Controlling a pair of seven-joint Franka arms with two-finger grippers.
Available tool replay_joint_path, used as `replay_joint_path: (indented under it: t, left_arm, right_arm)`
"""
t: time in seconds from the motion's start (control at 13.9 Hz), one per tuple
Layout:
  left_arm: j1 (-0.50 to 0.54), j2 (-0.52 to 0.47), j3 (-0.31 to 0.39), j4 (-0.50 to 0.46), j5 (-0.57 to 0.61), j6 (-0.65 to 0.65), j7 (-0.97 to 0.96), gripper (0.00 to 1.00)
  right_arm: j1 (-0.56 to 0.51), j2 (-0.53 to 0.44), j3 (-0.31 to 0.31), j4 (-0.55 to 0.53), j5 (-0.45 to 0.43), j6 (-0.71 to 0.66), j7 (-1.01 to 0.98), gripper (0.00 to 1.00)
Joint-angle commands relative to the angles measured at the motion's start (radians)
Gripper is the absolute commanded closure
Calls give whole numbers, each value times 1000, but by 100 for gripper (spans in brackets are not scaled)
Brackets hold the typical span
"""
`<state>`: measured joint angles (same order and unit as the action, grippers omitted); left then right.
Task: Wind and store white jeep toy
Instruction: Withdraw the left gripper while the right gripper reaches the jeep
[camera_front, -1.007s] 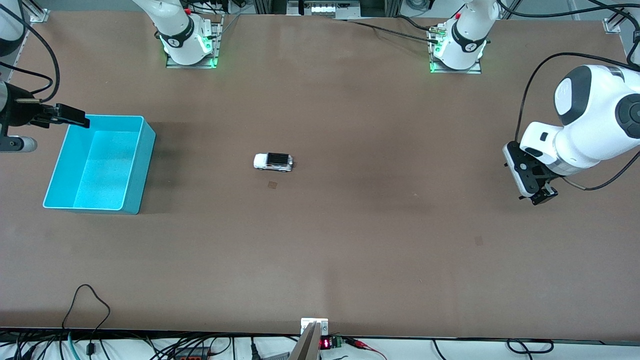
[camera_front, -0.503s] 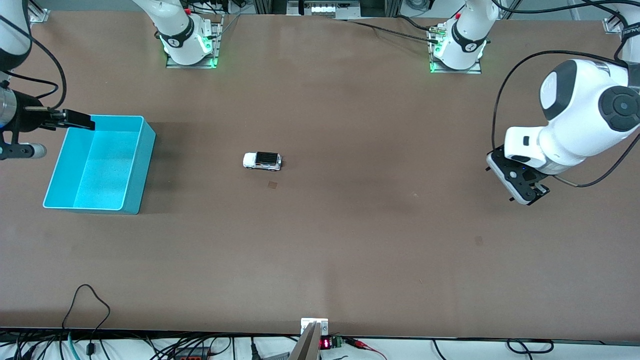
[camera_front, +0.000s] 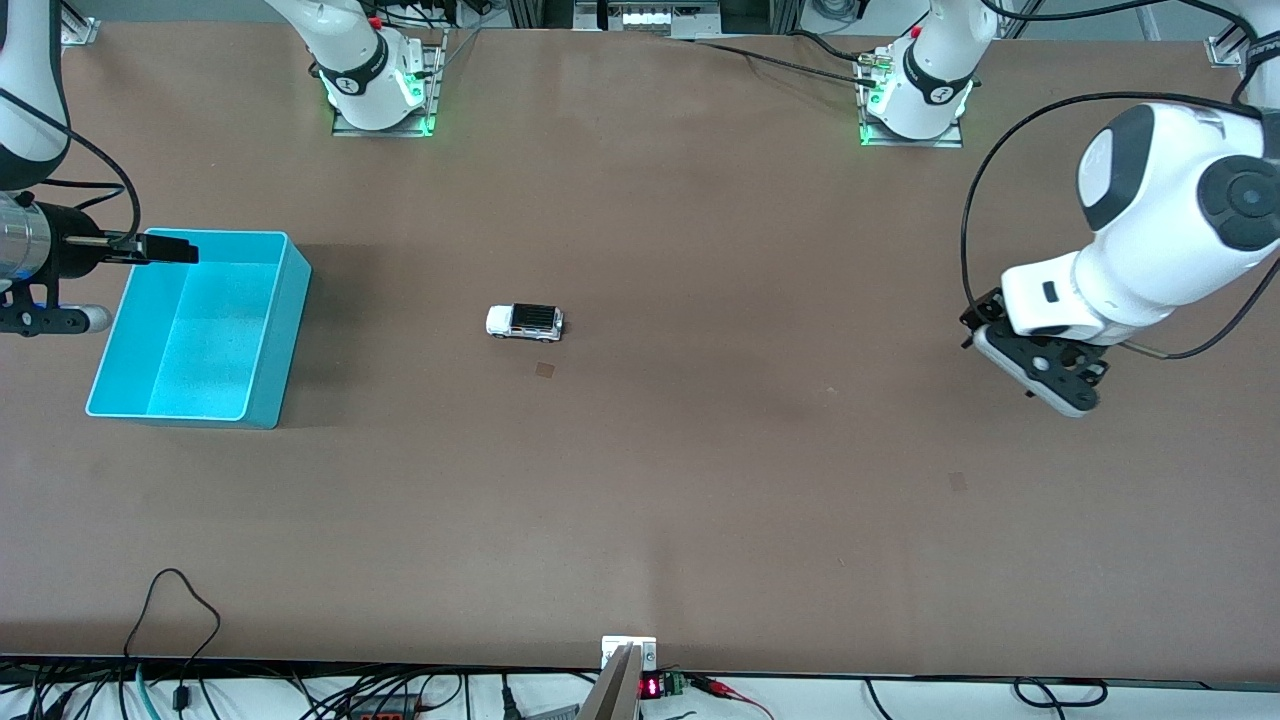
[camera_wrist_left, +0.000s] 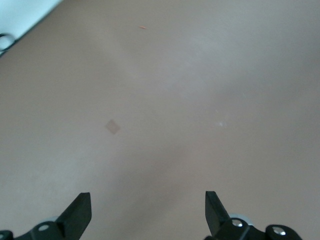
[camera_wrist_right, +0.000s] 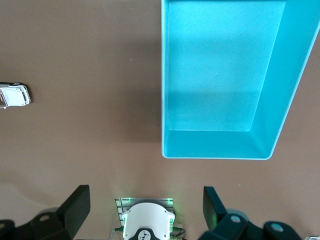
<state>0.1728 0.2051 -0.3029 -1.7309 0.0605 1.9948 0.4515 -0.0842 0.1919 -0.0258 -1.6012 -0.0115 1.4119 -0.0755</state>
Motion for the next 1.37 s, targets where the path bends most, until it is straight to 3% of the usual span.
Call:
replay_joint_path:
  t: [0.0, 0.22, 0.43, 0.79, 1.01, 1.22, 1.29]
  left_arm:
    - [-39, 3, 73, 71, -21, -34, -150, 0]
    - [-44, 0, 155, 100, -24, -40, -192, 0]
    - [-42, 0, 188, 142, -51, -105, -259, 0]
    - [-32, -44, 235, 178, -131, -188, -364, 0]
    - [-48, -62, 257, 200, -150, -280, -442, 0]
    - [-195, -61, 367, 250, -130, -315, -455, 0]
    - [-200, -58, 372, 267, -128, -314, -453, 0]
  right_arm:
    - [-5, -40, 7, -48, 4, 15, 55, 0]
    - [4, -118, 10, -185, 4, 117, 164, 0]
    - [26, -205, 24, -342, 2, 231, 296, 0]
    - [159, -226, 24, -394, 2, 254, 679, 0]
    - [257, -256, 24, -480, 2, 329, 960, 0]
    - [395, -256, 24, -551, 2, 416, 1291, 0]
    - [428, -249, 24, -557, 2, 435, 1369, 0]
